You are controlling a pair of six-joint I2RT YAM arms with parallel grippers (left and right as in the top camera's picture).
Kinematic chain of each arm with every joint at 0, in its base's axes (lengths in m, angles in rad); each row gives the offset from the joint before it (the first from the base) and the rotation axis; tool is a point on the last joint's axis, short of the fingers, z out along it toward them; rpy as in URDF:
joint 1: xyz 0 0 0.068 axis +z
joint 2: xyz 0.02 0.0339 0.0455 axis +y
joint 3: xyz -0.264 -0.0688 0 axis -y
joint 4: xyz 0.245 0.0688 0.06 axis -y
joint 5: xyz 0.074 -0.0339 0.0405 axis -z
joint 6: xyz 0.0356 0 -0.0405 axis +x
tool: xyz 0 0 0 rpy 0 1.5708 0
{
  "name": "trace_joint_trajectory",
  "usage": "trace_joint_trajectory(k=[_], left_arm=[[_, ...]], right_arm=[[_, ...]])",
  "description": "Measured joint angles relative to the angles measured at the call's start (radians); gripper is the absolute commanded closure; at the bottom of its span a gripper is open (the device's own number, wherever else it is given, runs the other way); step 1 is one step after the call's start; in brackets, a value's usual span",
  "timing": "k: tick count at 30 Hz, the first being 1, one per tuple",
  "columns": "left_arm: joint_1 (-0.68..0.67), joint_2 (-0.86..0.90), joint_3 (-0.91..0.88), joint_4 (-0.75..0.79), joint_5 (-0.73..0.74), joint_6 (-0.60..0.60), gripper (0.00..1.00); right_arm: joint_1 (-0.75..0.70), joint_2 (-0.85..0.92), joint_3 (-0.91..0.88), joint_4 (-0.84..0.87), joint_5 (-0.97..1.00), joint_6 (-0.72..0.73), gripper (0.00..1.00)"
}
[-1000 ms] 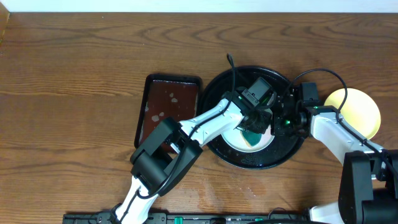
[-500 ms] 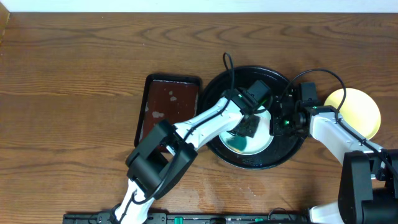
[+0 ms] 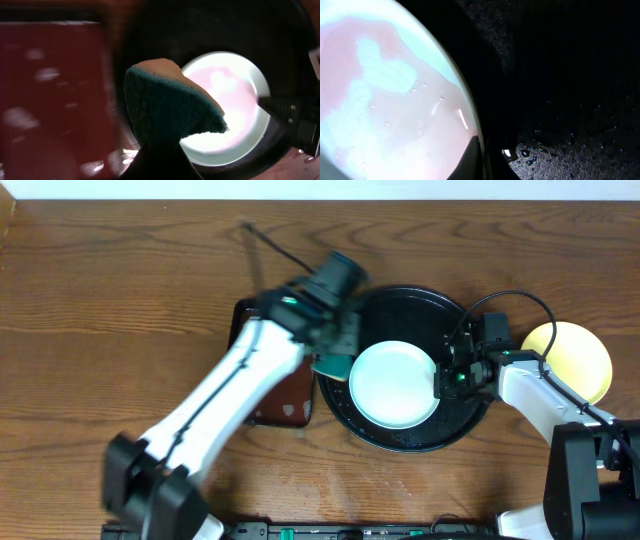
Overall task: Clean dirty plates on tray and stack at the side
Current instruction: 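Return sponge to dark tray with left gripper and release it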
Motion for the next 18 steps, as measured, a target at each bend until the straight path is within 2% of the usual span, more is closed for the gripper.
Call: trace_joint_trajectory(k=[1,3,7,11,15,18], left_arm=[[0.034,-0.021,0.0,-0.027,0.002,0.015,0.92],[0.094,-0.036,-0.001,-0.058,0.002,0.039,0.92],[0.175,-0.034,-0.064,-0.04,0.001,0.072,0.91],[0.215,-0.011,-0.208,0.044,0.003,0.094,0.72],[0.245,0.023,-0.3,0.084,0.003,0.098,0.63],[0.263,0.021,-0.306,0.09,0.003,0.1,0.58]], right_arm=[[0.0,0.002,-0.001,0.003,0.005,-0.005,0.86],[0.0,0.003,-0.002,0.01,0.01,-0.023,0.99],[0.002,0.003,-0.002,0.024,-0.003,-0.032,0.99],[0.002,0.0,-0.002,0.02,-0.004,-0.039,0.99],[0.019,-0.048,-0.008,-0.02,0.035,-0.045,0.99],[0.058,-0.165,-0.013,-0.055,0.116,-0.045,0.99]])
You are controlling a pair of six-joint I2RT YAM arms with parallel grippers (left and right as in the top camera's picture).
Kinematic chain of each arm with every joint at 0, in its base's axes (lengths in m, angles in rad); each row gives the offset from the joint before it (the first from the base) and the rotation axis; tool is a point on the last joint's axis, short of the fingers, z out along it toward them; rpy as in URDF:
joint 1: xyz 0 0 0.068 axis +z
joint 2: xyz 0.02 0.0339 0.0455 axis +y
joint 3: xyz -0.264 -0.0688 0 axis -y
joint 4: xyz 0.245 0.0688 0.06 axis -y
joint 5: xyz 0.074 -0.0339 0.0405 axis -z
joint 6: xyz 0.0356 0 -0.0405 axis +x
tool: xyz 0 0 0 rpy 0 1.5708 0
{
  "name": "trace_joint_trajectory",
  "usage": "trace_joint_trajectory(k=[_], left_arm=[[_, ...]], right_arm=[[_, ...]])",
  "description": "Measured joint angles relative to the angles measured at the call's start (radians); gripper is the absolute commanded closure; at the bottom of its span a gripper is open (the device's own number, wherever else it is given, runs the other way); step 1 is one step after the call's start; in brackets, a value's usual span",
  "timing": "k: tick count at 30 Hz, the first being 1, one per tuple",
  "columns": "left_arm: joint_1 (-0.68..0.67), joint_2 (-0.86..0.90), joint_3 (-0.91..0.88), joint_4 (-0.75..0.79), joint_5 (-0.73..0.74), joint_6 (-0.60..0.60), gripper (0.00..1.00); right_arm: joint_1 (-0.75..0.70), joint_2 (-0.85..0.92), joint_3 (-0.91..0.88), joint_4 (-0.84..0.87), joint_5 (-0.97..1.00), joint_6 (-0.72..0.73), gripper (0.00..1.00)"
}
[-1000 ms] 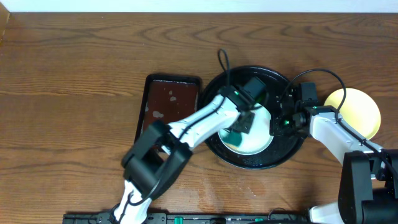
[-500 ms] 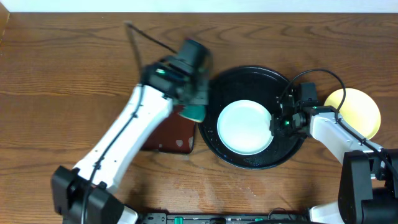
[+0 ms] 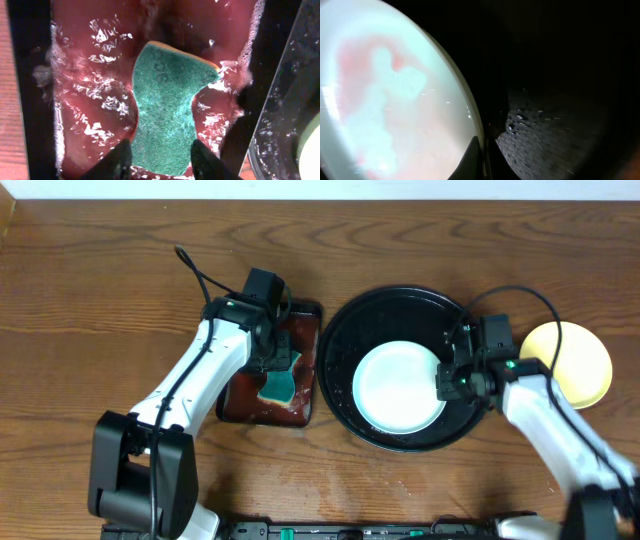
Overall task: Clean dirty plates on tray and stack at the side
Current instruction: 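Return sponge to dark tray with left gripper and release it, then tilt and lift the green plate with right gripper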
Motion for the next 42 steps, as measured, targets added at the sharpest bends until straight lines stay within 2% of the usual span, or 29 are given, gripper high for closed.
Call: trace_joint_trajectory(k=[6,10,14,15,16,19,29,42], left_arm=[[0.003,-0.09,0.0,-0.008,0.02,0.002,0.51],[0.003,-0.21,0.0,-0.009,0.05,0.002,0.41],[0.003,-0.334,0.0,-0.009,0.068,0.002,0.39],[0.003,-0.364,0.0,-0.01,0.072,0.002,0.23],[0.003,-0.389,0.0,-0.011,0.076,0.002,0.18],[0.003,-0.446,0.0,-0.021,0.079,0.002,0.18],[0.003,-0.452,0.0,-0.023,0.082,0.002,0.16],[0.003,-0.452,0.0,-0.023,0.082,0.002,0.16]], right_arm=[[0.166,-0.276,0.0,-0.048,0.325,0.005,0.99],[0.272,-0.377,0.0,-0.049,0.533,0.005,0.99],[0.387,-0.436,0.0,-0.049,0.709,0.005,0.99],[0.417,-0.447,0.0,-0.05,0.744,0.005,0.99],[0.45,-0.455,0.0,-0.049,0.785,0.004,0.99],[0.543,-0.46,0.0,-0.05,0.896,-0.024,0.99],[0.798,-0.46,0.0,-0.049,1.137,-0.163,0.99],[0.931,-0.46,0.0,-0.01,1.316,-0.3,0.99]])
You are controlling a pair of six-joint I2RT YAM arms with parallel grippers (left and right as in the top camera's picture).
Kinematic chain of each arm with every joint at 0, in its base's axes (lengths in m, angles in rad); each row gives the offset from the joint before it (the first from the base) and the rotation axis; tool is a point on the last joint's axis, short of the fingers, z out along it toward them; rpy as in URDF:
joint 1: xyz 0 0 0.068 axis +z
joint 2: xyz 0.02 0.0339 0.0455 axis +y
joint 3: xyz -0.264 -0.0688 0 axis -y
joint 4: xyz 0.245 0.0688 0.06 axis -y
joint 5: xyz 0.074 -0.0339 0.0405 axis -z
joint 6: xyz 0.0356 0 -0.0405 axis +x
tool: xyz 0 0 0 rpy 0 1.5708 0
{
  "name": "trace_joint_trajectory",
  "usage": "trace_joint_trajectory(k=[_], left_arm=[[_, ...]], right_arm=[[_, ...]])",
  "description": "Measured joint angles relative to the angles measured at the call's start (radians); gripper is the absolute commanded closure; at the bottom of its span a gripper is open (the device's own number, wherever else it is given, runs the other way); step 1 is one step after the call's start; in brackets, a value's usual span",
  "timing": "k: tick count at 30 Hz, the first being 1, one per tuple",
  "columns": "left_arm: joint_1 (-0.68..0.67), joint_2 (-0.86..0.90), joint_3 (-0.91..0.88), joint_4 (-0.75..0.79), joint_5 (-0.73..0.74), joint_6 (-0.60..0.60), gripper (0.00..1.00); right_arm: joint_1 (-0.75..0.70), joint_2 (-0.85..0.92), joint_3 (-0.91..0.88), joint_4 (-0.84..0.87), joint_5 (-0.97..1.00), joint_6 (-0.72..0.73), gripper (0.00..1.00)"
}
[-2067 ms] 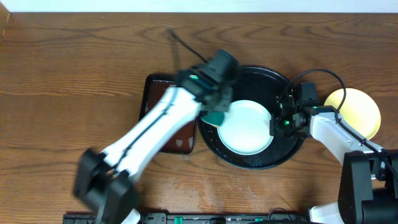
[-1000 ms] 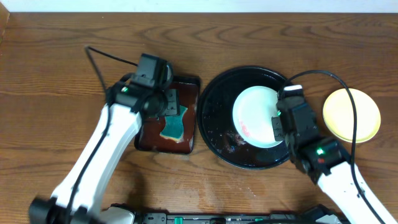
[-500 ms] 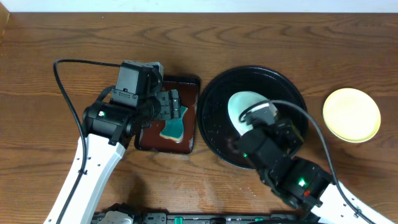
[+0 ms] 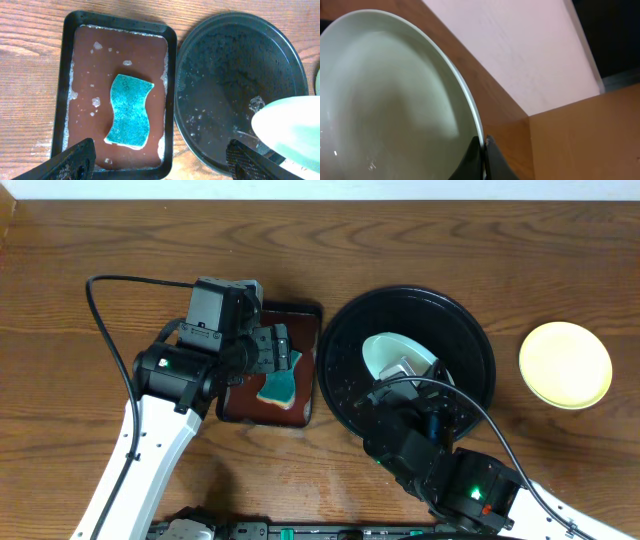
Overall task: Clean dirty plates on tray and stack at the side
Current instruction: 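Tilt and lift the green plate with right gripper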
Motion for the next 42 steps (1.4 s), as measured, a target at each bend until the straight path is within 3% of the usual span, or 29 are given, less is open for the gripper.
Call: trace_joint_trajectory(k=[42], left_arm=[[0.0,0.0,0.0,0.0,0.0,0.0,0.16]], right_arm=[[0.004,0.0,0.0,0.061,0.037,-0.055,0.99]])
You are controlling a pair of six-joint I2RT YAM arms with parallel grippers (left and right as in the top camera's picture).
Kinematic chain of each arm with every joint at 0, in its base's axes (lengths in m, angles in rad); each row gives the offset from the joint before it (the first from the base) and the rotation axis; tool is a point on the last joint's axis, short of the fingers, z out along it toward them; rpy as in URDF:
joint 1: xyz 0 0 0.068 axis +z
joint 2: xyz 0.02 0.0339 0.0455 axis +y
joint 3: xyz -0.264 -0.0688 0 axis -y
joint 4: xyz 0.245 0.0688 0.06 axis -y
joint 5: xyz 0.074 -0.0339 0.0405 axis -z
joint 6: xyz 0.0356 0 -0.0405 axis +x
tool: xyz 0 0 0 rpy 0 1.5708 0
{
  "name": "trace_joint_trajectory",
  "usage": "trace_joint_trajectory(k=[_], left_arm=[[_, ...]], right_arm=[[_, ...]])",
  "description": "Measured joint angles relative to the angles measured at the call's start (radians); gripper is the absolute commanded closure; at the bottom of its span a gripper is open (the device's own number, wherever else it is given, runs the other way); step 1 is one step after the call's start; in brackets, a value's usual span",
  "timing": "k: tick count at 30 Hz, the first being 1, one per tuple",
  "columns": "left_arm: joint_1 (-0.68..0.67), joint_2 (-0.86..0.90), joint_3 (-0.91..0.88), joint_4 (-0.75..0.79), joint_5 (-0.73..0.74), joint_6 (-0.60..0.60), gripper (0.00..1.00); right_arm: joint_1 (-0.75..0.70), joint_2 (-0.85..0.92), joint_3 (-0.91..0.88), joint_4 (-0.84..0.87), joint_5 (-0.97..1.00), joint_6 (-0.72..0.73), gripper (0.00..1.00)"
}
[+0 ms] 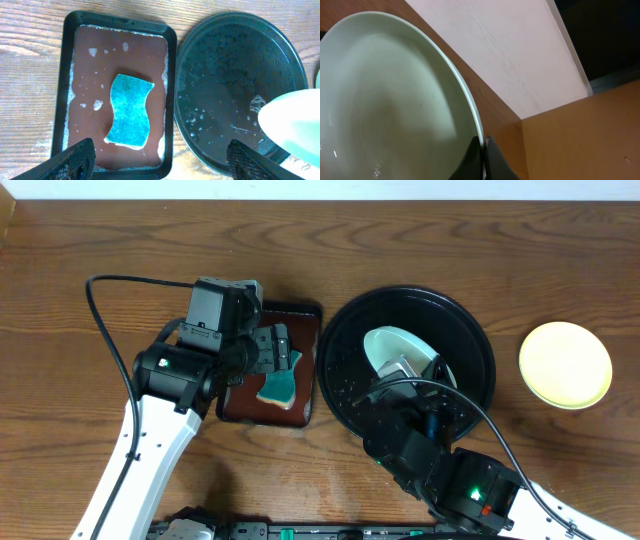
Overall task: Clean dirty plates on tray and stack at the side
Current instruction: 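Tilt and lift the green plate with right gripper, then carry green plate right and stack it on the yellow plate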
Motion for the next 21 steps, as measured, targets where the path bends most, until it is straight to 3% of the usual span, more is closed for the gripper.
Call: trace_joint_trajectory(k=[5,9,21], left_arm=[[0.0,0.0,0.0,0.0,0.0,0.0,0.15],[0.0,0.0,0.0,0.0,0.0,0.0,0.15],[0.0,0.0,0.0,0.0,0.0,0.0,0.15]], right_arm=[[-0.037,0.0,0.0,0.0,-0.002,0.071,0.99],[-0.165,0.0,0.0,-0.002,-0.064,0.172,0.99],[-0.846,0.001,0.0,-0.01,-0.779,0.359,0.99]])
